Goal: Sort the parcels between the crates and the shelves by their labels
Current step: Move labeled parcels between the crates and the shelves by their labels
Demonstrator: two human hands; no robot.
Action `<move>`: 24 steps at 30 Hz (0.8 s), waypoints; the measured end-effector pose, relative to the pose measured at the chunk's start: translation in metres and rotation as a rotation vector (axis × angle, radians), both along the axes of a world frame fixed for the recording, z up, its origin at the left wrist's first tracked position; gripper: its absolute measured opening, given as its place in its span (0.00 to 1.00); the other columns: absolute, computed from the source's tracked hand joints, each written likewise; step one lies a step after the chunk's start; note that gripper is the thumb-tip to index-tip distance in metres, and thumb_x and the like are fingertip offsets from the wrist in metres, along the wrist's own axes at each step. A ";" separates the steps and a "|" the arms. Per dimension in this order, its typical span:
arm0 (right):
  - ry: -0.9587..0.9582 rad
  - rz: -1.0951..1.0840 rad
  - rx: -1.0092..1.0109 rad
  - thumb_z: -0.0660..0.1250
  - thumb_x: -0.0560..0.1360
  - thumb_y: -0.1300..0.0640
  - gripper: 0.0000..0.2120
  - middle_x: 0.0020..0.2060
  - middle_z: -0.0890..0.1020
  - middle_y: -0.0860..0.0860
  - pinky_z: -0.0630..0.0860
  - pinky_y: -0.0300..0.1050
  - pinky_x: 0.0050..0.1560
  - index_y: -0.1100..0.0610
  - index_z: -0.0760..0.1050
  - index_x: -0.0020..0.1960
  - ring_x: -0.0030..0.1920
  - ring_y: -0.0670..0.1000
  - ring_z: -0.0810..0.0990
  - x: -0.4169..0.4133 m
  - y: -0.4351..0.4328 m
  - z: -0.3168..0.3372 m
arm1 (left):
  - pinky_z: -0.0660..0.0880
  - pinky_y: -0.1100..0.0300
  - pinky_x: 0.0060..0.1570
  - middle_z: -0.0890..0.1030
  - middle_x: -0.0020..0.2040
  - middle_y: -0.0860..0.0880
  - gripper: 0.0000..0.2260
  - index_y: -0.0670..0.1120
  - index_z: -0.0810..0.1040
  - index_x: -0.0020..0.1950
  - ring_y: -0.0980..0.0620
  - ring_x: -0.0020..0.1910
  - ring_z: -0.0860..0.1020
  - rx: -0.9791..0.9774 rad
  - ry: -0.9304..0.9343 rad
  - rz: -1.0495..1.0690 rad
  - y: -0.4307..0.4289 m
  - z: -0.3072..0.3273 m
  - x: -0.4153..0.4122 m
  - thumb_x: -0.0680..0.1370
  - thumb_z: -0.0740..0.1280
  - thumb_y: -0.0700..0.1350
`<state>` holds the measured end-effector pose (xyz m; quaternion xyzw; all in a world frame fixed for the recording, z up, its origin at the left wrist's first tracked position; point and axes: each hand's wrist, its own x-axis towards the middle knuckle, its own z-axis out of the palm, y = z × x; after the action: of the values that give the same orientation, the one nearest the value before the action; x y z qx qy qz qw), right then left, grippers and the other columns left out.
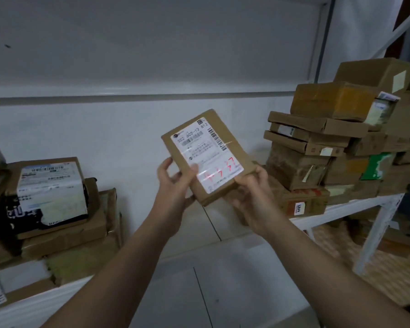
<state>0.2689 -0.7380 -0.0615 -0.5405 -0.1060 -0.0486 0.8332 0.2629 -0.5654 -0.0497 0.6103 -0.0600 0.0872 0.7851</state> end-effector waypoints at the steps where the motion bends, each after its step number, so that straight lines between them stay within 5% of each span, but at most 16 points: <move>1: 0.004 0.008 -0.030 0.68 0.64 0.59 0.24 0.54 0.80 0.55 0.78 0.56 0.56 0.50 0.65 0.56 0.56 0.56 0.79 0.000 0.002 -0.003 | 0.80 0.53 0.47 0.78 0.62 0.50 0.30 0.58 0.60 0.71 0.50 0.55 0.81 0.016 -0.035 -0.037 -0.002 -0.005 -0.002 0.74 0.71 0.48; 4: 0.032 -0.018 -0.176 0.69 0.61 0.53 0.20 0.53 0.80 0.55 0.72 0.51 0.55 0.49 0.67 0.51 0.56 0.57 0.77 0.002 0.006 -0.012 | 0.81 0.56 0.45 0.79 0.60 0.54 0.29 0.57 0.62 0.71 0.53 0.53 0.81 0.075 -0.124 0.043 0.003 -0.021 -0.010 0.75 0.70 0.42; 7: 0.009 -0.065 -0.340 0.73 0.60 0.39 0.27 0.52 0.81 0.54 0.78 0.48 0.53 0.51 0.70 0.52 0.52 0.51 0.82 0.004 0.019 -0.017 | 0.79 0.64 0.40 0.78 0.60 0.56 0.26 0.60 0.64 0.69 0.57 0.51 0.81 0.169 -0.176 0.178 0.015 -0.032 -0.021 0.76 0.69 0.45; 10: -0.041 -0.043 -0.368 0.74 0.68 0.47 0.23 0.52 0.82 0.49 0.81 0.43 0.48 0.46 0.70 0.60 0.47 0.44 0.84 0.006 0.041 -0.025 | 0.80 0.59 0.49 0.72 0.65 0.51 0.26 0.56 0.64 0.71 0.55 0.58 0.77 0.390 -0.215 0.375 0.027 -0.036 -0.034 0.75 0.69 0.48; 13: -0.071 0.069 -0.328 0.67 0.76 0.49 0.21 0.54 0.81 0.44 0.81 0.41 0.47 0.40 0.66 0.67 0.49 0.42 0.82 0.005 0.066 -0.027 | 0.73 0.56 0.61 0.66 0.70 0.52 0.36 0.58 0.57 0.73 0.57 0.65 0.71 0.471 -0.220 0.441 0.043 -0.029 -0.050 0.69 0.72 0.55; 16: -0.141 0.143 -0.264 0.65 0.76 0.46 0.17 0.51 0.82 0.39 0.79 0.34 0.42 0.40 0.68 0.64 0.50 0.39 0.82 0.004 0.090 -0.010 | 0.66 0.62 0.67 0.64 0.71 0.48 0.37 0.62 0.56 0.68 0.61 0.70 0.63 0.652 -0.364 0.493 0.059 -0.013 -0.066 0.69 0.75 0.45; 18: -0.170 0.166 -0.250 0.64 0.71 0.44 0.17 0.53 0.82 0.42 0.79 0.37 0.46 0.41 0.71 0.60 0.51 0.41 0.82 0.004 0.107 0.009 | 0.60 0.76 0.63 0.61 0.71 0.45 0.34 0.61 0.60 0.67 0.72 0.68 0.58 0.844 -0.489 0.656 0.070 -0.003 -0.073 0.72 0.73 0.37; 21: -0.232 0.220 -0.239 0.65 0.67 0.44 0.26 0.63 0.76 0.48 0.74 0.51 0.63 0.41 0.69 0.65 0.60 0.46 0.77 0.003 0.132 0.036 | 0.58 0.82 0.59 0.61 0.67 0.48 0.28 0.58 0.66 0.66 0.78 0.63 0.57 0.948 -0.562 0.823 0.090 0.019 -0.085 0.73 0.71 0.35; 24: -0.313 0.327 -0.218 0.66 0.68 0.42 0.36 0.61 0.77 0.40 0.77 0.46 0.58 0.39 0.56 0.73 0.56 0.41 0.79 -0.002 0.158 0.060 | 0.58 0.82 0.60 0.62 0.65 0.51 0.23 0.53 0.70 0.67 0.73 0.62 0.61 1.045 -0.562 0.936 0.111 0.045 -0.100 0.75 0.69 0.37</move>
<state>0.2668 -0.5802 -0.0012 -0.5888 -0.3246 0.0156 0.7401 0.1630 -0.4543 -0.0051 0.8196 -0.0261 0.5243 0.2296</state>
